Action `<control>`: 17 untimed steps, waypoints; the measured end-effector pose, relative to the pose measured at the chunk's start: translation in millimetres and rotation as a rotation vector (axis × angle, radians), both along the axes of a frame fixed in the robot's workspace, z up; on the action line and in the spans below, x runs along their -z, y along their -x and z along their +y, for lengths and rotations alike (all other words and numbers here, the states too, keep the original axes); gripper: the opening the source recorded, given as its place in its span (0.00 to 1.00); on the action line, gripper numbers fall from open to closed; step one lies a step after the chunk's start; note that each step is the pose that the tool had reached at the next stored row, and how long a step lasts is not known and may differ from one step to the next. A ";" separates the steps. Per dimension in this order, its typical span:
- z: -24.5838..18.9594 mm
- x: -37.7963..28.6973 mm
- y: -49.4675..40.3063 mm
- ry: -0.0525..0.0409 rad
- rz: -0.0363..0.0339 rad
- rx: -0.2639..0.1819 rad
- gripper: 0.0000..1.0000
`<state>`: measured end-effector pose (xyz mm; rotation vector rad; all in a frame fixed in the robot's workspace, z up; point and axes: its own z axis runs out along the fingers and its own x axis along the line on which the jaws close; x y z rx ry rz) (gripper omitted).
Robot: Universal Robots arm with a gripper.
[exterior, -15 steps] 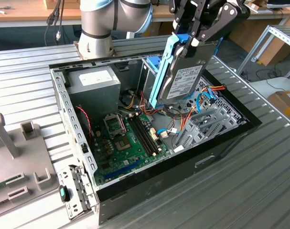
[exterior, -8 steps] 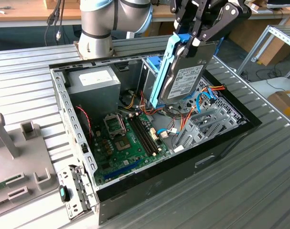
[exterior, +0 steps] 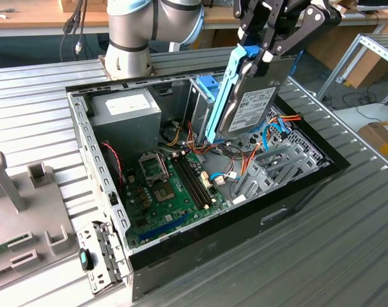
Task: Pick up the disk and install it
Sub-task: 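Pick up the disk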
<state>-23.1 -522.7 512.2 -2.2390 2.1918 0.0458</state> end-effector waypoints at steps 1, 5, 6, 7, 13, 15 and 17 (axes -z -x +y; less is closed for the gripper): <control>0.0 0.1 -1.7 0.0000 0.0000 0.000 0.36; -4.9 0.5 -5.7 0.0000 0.0000 0.000 0.36; -6.0 0.5 -6.3 0.0000 0.0000 0.000 0.36; -6.2 1.0 -7.9 0.0000 -0.0001 0.000 0.36; -6.2 2.3 -29.7 0.0008 0.0000 0.000 0.36; -6.3 2.3 -29.7 0.0007 0.0000 0.000 0.36; -6.3 2.4 -30.7 0.0006 0.0000 0.000 0.36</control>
